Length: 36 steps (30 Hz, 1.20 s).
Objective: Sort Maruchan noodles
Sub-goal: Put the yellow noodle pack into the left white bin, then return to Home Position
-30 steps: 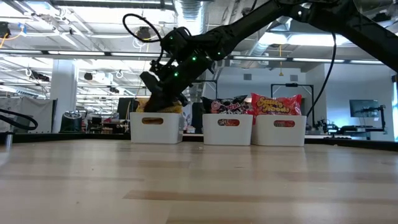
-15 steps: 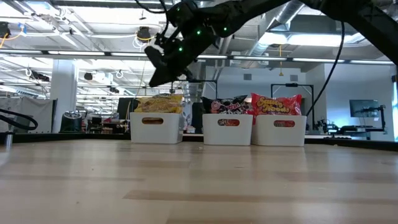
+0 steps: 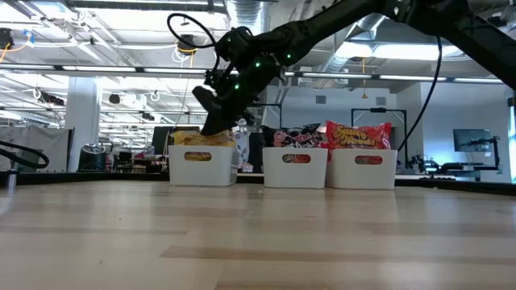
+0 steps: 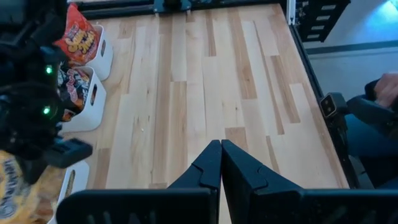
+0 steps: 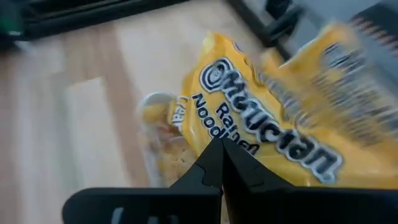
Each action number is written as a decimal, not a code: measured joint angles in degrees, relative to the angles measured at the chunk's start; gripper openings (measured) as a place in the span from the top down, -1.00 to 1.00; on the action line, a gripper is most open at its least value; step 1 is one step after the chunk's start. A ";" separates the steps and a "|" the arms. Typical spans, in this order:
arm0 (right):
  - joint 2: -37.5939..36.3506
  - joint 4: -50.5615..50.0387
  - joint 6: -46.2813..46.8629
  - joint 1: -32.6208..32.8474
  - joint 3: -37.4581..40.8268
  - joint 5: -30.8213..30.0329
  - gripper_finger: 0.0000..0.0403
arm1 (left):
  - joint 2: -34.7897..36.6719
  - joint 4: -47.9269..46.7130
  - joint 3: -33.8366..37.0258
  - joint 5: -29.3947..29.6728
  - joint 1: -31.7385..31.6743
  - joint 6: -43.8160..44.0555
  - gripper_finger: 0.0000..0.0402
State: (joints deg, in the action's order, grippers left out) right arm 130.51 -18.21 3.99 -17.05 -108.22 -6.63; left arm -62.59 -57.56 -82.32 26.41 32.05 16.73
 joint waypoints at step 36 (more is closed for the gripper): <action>-8.03 -9.38 -2.92 2.56 0.16 -0.97 0.90 | 0.13 -1.11 0.15 0.99 -0.02 0.57 1.00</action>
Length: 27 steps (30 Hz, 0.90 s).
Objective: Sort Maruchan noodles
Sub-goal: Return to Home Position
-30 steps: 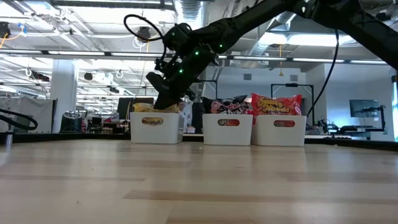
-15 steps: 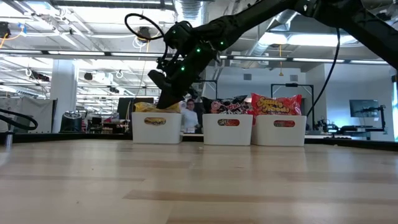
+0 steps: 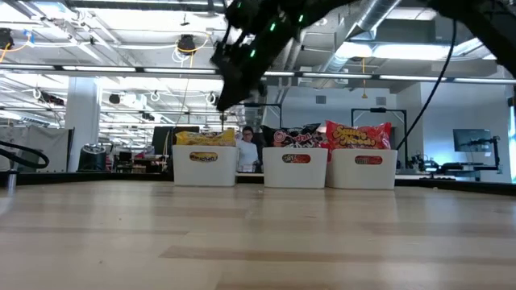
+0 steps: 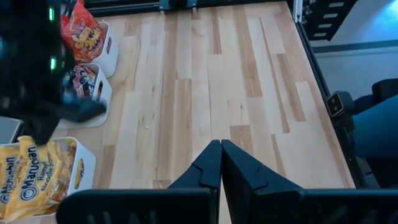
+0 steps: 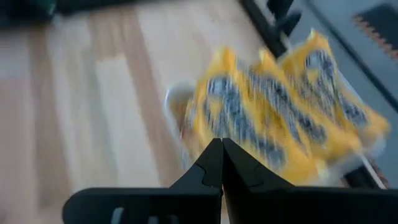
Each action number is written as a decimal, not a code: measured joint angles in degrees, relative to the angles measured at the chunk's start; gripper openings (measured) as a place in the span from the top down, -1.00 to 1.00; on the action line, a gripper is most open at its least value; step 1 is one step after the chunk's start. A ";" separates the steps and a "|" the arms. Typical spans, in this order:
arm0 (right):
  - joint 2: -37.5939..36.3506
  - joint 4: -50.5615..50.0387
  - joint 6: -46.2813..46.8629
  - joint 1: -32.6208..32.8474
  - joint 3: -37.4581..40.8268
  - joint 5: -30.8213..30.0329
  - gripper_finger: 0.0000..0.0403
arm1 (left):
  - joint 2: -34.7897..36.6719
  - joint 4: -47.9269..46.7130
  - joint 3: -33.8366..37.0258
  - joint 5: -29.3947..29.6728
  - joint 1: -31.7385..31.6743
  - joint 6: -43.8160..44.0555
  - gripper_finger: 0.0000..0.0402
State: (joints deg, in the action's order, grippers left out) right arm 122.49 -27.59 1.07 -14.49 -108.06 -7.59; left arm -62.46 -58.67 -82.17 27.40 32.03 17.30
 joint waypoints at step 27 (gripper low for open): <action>-44.12 11.75 0.76 11.88 36.27 0.42 0.90 | 33.89 29.53 42.61 -1.68 0.09 3.48 1.00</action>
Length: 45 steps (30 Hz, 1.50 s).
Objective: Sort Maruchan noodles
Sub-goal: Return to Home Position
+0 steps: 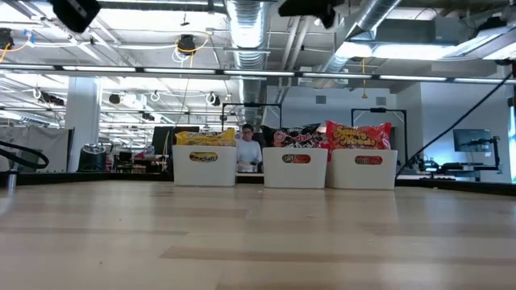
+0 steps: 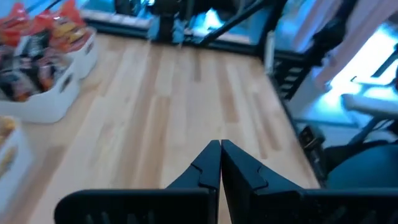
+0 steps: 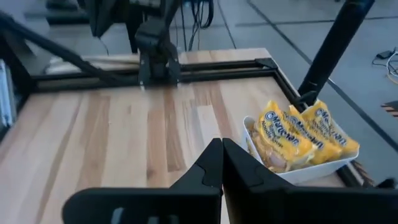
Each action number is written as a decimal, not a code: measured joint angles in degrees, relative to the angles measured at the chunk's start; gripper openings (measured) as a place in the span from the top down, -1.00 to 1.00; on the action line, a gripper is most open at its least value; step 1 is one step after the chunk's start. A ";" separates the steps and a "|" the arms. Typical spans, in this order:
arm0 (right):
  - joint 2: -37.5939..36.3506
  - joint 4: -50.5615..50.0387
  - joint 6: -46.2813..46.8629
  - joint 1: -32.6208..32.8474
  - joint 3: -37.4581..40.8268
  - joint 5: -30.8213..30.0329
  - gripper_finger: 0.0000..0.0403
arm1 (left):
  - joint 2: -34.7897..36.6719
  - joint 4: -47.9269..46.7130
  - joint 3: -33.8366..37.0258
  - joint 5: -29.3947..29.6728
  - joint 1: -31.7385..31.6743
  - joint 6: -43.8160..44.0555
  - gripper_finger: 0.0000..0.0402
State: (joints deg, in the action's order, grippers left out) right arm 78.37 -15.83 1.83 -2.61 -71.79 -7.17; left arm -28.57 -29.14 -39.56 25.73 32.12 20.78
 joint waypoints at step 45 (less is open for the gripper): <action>-49.34 28.89 1.70 9.33 54.52 2.63 0.88 | 27.99 30.27 38.06 -8.60 -1.76 -15.47 1.00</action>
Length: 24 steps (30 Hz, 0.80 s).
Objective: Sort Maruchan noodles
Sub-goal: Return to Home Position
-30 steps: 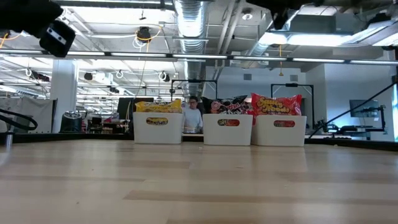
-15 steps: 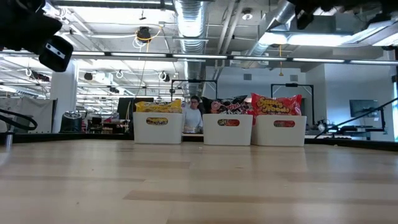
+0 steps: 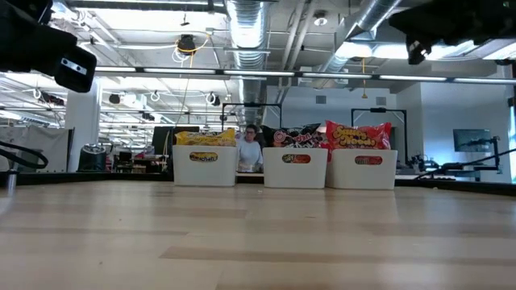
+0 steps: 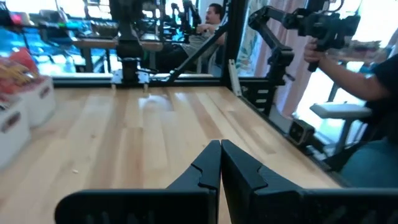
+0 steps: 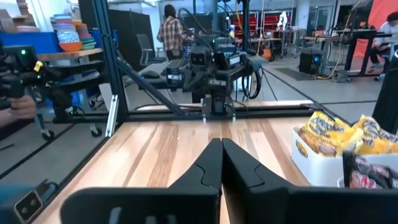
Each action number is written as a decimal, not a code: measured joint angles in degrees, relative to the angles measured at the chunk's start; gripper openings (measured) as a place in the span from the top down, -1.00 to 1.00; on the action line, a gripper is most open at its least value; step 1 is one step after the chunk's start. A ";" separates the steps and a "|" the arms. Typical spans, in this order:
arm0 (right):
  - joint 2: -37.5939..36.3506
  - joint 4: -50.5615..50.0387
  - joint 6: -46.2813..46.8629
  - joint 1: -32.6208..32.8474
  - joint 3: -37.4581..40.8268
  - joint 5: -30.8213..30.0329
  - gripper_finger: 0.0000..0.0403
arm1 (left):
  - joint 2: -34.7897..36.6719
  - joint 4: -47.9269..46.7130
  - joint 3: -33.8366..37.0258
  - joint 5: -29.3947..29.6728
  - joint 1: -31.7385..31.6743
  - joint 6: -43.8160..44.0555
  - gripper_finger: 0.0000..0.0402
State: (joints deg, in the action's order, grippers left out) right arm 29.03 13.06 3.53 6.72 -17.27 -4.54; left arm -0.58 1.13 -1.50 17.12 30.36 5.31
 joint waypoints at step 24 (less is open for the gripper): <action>-21.72 -1.86 7.56 -0.09 16.78 -7.73 0.85 | 0.00 -0.11 0.00 -0.43 -11.65 -13.81 1.00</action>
State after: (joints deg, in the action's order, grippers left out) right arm 7.31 11.20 11.09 6.63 -0.49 -12.27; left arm -0.58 1.02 -1.50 16.70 18.71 -8.50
